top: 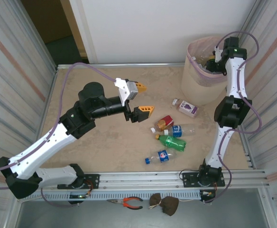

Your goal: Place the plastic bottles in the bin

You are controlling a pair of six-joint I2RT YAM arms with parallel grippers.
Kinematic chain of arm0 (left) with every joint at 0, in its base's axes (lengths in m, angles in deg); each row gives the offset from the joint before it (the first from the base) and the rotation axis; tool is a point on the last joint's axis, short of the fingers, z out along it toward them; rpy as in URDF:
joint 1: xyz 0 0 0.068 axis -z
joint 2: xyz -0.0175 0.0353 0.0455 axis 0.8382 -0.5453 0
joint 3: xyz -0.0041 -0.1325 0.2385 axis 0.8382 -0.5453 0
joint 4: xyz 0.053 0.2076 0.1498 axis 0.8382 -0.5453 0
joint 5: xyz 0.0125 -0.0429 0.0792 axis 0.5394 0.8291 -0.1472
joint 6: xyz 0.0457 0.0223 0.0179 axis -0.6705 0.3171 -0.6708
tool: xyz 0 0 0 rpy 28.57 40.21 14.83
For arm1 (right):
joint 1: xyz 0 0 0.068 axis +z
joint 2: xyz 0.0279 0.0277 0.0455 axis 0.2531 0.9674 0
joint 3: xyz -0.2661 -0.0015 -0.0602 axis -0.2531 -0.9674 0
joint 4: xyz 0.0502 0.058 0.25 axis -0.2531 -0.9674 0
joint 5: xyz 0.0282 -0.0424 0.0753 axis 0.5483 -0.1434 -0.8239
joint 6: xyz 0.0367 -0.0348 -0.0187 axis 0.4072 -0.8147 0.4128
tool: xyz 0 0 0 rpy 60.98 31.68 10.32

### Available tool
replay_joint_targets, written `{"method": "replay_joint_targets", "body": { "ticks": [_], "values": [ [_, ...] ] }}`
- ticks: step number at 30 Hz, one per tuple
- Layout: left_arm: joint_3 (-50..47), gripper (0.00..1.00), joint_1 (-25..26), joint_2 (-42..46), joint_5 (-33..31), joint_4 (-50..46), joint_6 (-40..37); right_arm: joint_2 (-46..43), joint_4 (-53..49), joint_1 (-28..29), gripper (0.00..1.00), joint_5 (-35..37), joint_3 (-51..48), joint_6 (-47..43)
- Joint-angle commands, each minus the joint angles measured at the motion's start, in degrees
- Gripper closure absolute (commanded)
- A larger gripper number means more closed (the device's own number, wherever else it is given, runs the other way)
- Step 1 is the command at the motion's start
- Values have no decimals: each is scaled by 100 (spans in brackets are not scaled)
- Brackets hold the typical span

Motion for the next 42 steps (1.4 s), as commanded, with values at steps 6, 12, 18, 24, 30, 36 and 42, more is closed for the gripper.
{"method": "replay_joint_targets", "body": {
  "ticks": [6, 12, 18, 24, 30, 36, 42],
  "values": [
    [-122, 15, -78, 246, -56, 137, 115, 688, -405, 81, 49, -113, -214, 4],
    [-194, 15, -113, 307, -79, 184, 188, 337, -335, 107, 39, -172, -68, 178],
    [-235, 15, -222, 441, -164, -94, 168, -150, -287, 108, 27, -137, 105, 326],
    [-257, 15, -302, 485, -429, -472, 85, -624, -248, 116, 24, -205, 163, 401],
    [-238, 16, -315, 323, -538, -761, 106, -1002, -212, 116, 23, -215, 297, 435],
    [-257, 18, -315, 112, -534, -1030, 122, -1345, -194, 134, 22, -240, 302, 452],
    [-304, 24, -307, -70, -389, -1409, 91, -1742, -187, 202, 23, -231, 267, 493]
  ]
}}
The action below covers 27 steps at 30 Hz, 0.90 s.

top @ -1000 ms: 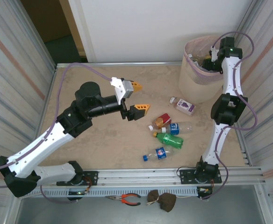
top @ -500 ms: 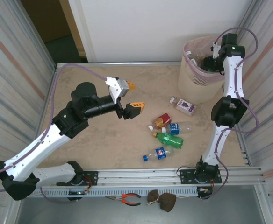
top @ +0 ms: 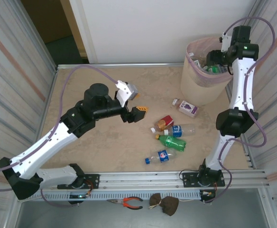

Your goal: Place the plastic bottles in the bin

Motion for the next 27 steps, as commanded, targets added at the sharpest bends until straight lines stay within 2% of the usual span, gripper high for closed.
{"method": "replay_joint_targets", "body": {
  "ticks": [1, 9, 15, 19, 27],
  "values": [
    [-120, 25, -27, -46, 97, -329, -24, -456, -132, 81, 23, -72, 128, 160],
    [-351, 27, 506, -286, -458, -1011, -232, -1354, 218, 243, 23, -277, -588, 299],
    [-905, 27, 1064, -520, -752, -1102, -477, -2269, 755, 363, 23, -430, -1616, 436],
    [-1521, 27, 1415, -526, -917, -741, -727, -2878, 1044, 411, 23, -590, -2273, 530],
    [-2978, 30, 2074, -458, -1332, 729, -1456, -3869, 1537, 413, 23, -756, -3467, 664]
  ]
}}
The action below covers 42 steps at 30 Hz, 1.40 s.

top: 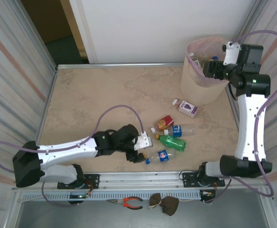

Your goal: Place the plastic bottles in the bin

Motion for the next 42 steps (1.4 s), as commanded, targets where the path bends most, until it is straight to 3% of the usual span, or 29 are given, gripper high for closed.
{"method": "replay_joint_targets", "body": {
  "ticks": [1, 9, 19, 27, 42],
  "values": [
    [-376, 30, 185, 67, -302, 863, -473, -301, 267, 23, 23, -155, -226, 178],
    [-976, 29, 500, -461, -502, 1787, -264, -634, 280, 24, 23, -107, -506, 182],
    [-786, 28, 811, -1504, -580, 2121, 46, -701, 171, 18, 23, -106, -474, 122],
    [-497, 37, 877, -2052, -570, 2011, 54, -749, 117, 21, 23, -75, -463, 28],
    [-448, 53, 882, -2117, -539, 1940, 126, -872, 109, 23, 23, -90, -559, -17]
  ]
}}
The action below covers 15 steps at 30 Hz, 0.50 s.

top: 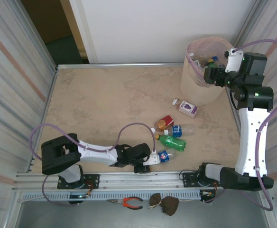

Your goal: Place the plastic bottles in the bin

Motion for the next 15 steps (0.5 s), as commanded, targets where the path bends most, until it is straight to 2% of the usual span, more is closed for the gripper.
{"method": "replay_joint_targets", "body": {
  "ticks": [1, 11, 15],
  "values": [
    [109, 55, 12, -137, -164, -69, 22, -193, -12, 31, 23, -82, -48, -98],
    [63, 70, 4, 336, -317, -127, -48, -473, 197, 50, 23, -285, -128, -70],
    [54, 72, -37, 705, -343, -102, -111, -648, 415, 51, 24, -483, -210, 5]
  ]
}}
